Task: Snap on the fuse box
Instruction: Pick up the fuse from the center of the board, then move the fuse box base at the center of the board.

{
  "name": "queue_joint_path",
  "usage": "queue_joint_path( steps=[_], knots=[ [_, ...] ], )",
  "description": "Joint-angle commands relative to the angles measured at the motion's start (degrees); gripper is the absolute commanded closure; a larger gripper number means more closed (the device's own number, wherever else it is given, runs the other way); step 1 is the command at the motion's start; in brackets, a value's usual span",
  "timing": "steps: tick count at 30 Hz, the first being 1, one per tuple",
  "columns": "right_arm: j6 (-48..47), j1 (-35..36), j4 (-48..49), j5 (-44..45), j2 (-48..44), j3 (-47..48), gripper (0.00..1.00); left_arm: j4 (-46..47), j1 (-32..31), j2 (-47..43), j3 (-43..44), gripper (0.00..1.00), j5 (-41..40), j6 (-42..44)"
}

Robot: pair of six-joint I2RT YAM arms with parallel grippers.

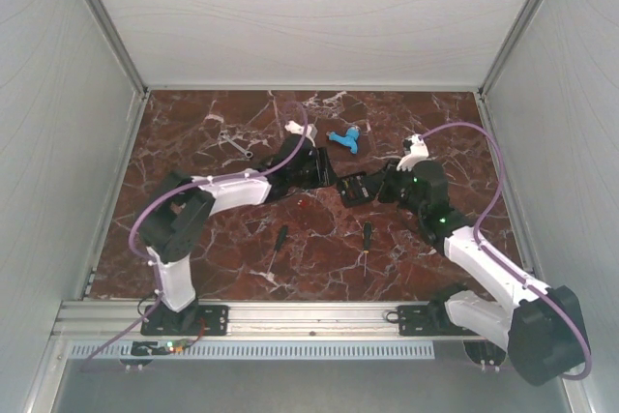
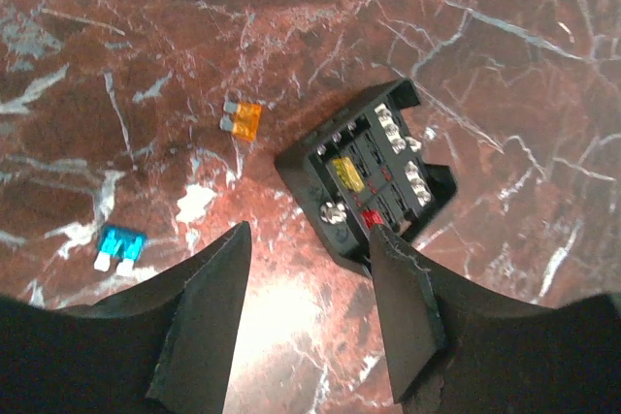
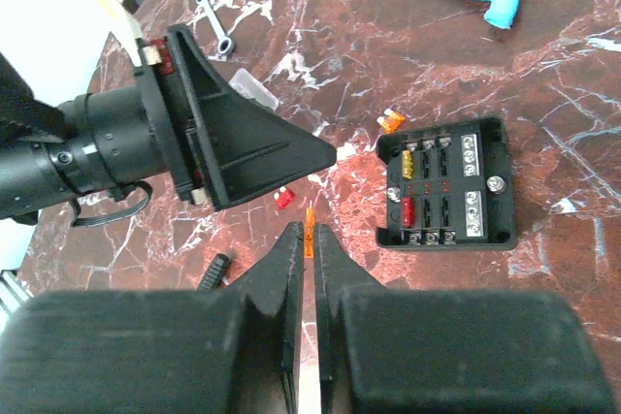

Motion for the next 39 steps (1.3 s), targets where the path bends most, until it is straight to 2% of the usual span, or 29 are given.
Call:
queue_joint_path(
  steps=[1, 11, 27, 35, 39],
  knots=[
    [-1.37, -0.49, 0.82, 2.80, -1.77, -1.20, 1.00, -0.38, -0.53, 4.27, 5.66, 0.48, -1.89, 4.00],
    [-1.11, -0.98, 1.20, 2.58, -1.59, -1.66, 1.00, -2.23, -1.29, 11.58, 12.30, 0.57, -0.75, 5.68],
    [-0.62, -1.34, 1.65, 1.55, -0.80, -1.84, 1.00, -8.95, -2.56, 16.22, 18.78, 0.83, -5.23, 8.23],
    [-1.31, -1.36, 0.14, 1.55, -1.80, -1.29, 1.00, -14.90, -3.92, 12.87, 17.89, 0.98, -7.55, 8.60],
    [-1.91, -1.34, -1.81, 0.43, -2.11, -0.28, 1.00, -19.51, -4.46, 8.56, 14.58, 1.00, -11.49, 6.79]
  ],
)
